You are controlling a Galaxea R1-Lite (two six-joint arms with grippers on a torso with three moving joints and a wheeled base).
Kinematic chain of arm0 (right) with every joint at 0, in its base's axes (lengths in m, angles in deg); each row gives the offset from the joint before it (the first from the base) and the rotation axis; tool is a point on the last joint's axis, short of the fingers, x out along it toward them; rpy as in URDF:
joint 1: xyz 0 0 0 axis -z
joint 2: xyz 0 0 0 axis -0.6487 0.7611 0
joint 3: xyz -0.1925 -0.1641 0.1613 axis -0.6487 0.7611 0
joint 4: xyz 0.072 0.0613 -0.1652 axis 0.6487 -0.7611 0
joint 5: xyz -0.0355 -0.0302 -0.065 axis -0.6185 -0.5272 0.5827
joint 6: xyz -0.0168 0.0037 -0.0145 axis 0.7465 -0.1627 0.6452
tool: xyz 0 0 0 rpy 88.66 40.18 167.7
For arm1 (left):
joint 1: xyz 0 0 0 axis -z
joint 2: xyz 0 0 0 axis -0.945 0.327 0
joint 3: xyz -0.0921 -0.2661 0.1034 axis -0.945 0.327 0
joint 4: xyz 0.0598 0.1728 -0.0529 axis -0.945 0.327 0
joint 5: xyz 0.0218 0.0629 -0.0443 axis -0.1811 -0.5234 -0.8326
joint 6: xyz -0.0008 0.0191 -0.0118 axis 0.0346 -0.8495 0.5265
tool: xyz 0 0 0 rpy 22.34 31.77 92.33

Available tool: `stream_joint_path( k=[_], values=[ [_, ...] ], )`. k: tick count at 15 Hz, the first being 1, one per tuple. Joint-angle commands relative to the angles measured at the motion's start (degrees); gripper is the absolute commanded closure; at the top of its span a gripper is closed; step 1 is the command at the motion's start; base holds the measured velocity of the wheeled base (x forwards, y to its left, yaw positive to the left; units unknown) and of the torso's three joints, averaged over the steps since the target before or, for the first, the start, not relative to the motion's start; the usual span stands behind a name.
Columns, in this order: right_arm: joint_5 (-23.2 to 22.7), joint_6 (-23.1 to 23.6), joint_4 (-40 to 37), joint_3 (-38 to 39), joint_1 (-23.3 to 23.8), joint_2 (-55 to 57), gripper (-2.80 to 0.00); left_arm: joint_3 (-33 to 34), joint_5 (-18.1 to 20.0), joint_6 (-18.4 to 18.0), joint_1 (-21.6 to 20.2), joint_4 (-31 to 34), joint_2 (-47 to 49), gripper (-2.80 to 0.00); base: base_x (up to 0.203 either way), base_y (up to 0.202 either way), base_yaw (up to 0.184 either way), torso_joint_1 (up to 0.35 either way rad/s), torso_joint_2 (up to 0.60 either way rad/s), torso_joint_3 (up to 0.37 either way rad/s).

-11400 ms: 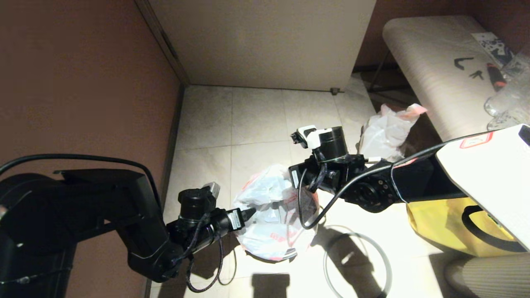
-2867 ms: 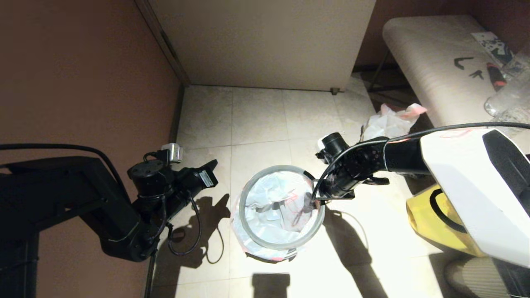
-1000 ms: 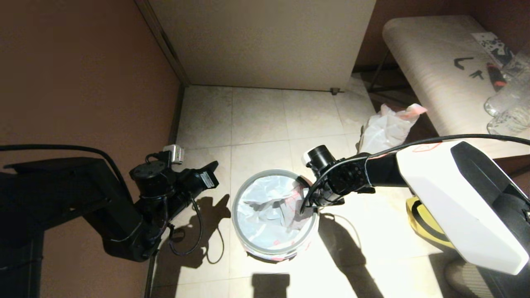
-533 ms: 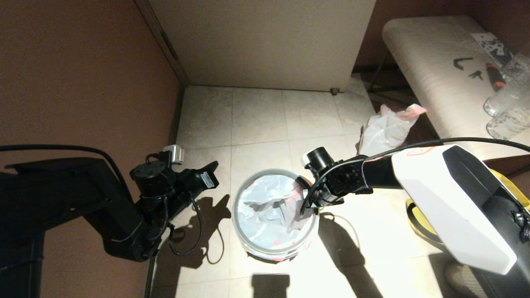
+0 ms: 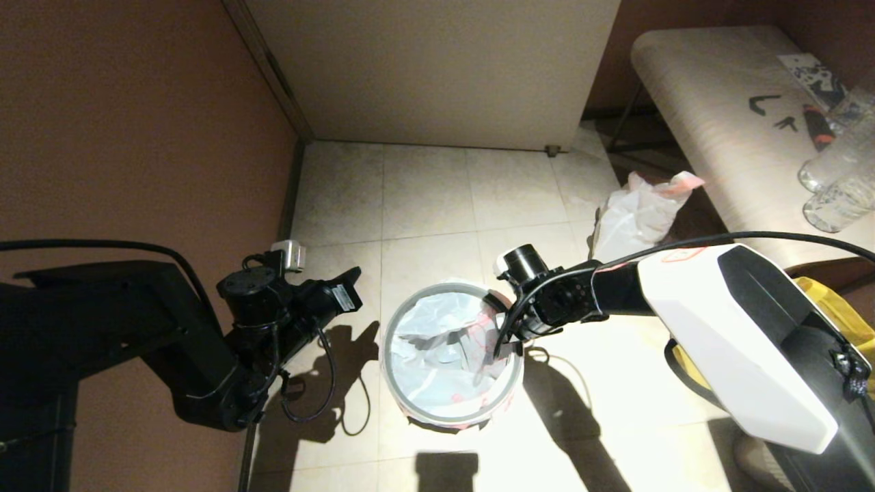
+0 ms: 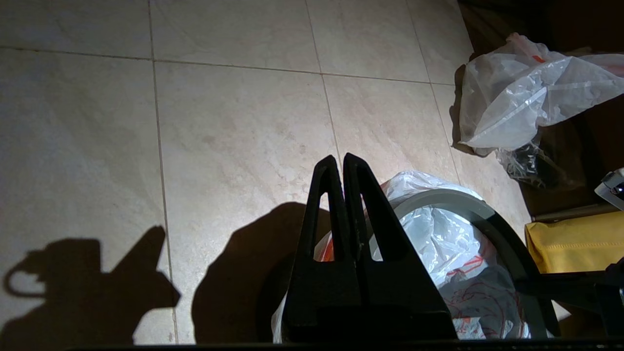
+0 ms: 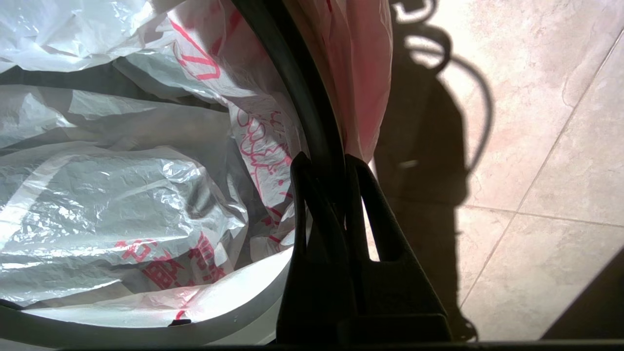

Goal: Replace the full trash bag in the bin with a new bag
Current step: Place the trash can ring on the trash can

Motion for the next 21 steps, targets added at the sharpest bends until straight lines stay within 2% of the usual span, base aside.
stream_joint_path(
  k=[1, 4, 5, 8, 11, 13, 14, 16, 17, 18, 19, 21],
  values=[
    [-0.04, -0.04, -0.17, 0.02, -0.70, 0.29, 0.00, -0.01, 0.05, 0.06, -0.01, -0.47, 0.10, 0.00, 0.000, 0.000, 0.000, 0.000, 0.00, 0.000],
    [0.05, 0.05, -0.17, 0.11, -0.79, 0.29, 0.00, -0.01, 0.05, 0.07, -0.01, -0.47, 0.10, 0.00, 0.000, 0.000, 0.000, 0.000, 0.00, 0.000],
    [0.55, -0.03, -0.17, 0.20, -0.79, 0.21, -2.80, -0.01, 0.05, 0.06, -0.01, -0.47, 0.10, 0.00, 0.000, 0.000, 0.000, 0.000, 0.00, 0.000],
    [0.53, -0.20, -0.48, 0.69, -1.22, -2.44, -2.80, -0.01, 0.14, 0.06, -0.01, -0.47, 0.10, 0.00, 0.000, 0.000, 0.000, 0.000, 0.00, 0.000],
    [-0.23, -0.54, -0.61, 4.71, -1.56, -7.69, -2.80, 0.17, 0.64, 0.24, 0.04, -0.07, 0.23, 0.00, 0.000, 0.000, 0.000, 0.000, 0.00, 0.000],
    [-2.63, -1.06, -0.36, 10.34, -1.39, -13.14, -2.80, 1.83, 4.31, 0.45, 0.81, 0.71, 0.36, 0.00, 0.000, 0.000, 0.000, 0.000, 0.00, 0.000],
    [-6.66, -1.77, -0.26, 13.14, -0.89, -16.08, -2.80, 2.92, 7.51, 0.83, 1.03, 1.08, 0.80, 0.00, 0.000, 0.000, 0.000, 0.000, 0.00, 0.000],
    [-18.79, -2.65, 1.35, 18.43, 1.25, -20.23, -2.80, 3.91, 12.70, 1.97, 1.09, 0.97, 4.07, 0.00, 0.000, 0.000, 0.000, 0.000, 0.00, 0.000],
    [-23.39, -2.44, 5.53, 20.71, 2.34, -20.98, 0.00, 3.87, 13.85, 2.32, 0.99, 0.89, 5.92, 0.00, 0.000, 0.000, 0.000, 0.000, 0.00, 0.000],
    [-28.43, -1.98, 11.66, 22.31, 3.57, -20.98, 0.00, 3.80, 14.98, 2.51, 0.84, 0.36, 7.80, 0.00, 0.000, 0.000, 0.000, 0.000, 0.00, 0.000],
    [-31.89, -1.62, 14.70, 22.89, 4.75, -19.62, 0.00, 3.96, 17.52, 2.65, 0.56, -1.05, 8.99, 0.00, 0.000, 0.000, 0.000, 0.000, 0.00, 0.000],
    [-34.85, -0.32, 16.05, 21.94, 6.24, -16.05, 0.00, 6.00, 22.86, 2.96, -0.27, -3.18, 9.56, 0.00, 0.000, 0.000, 0.000, 0.000, 0.00, 0.000]
  ],
)
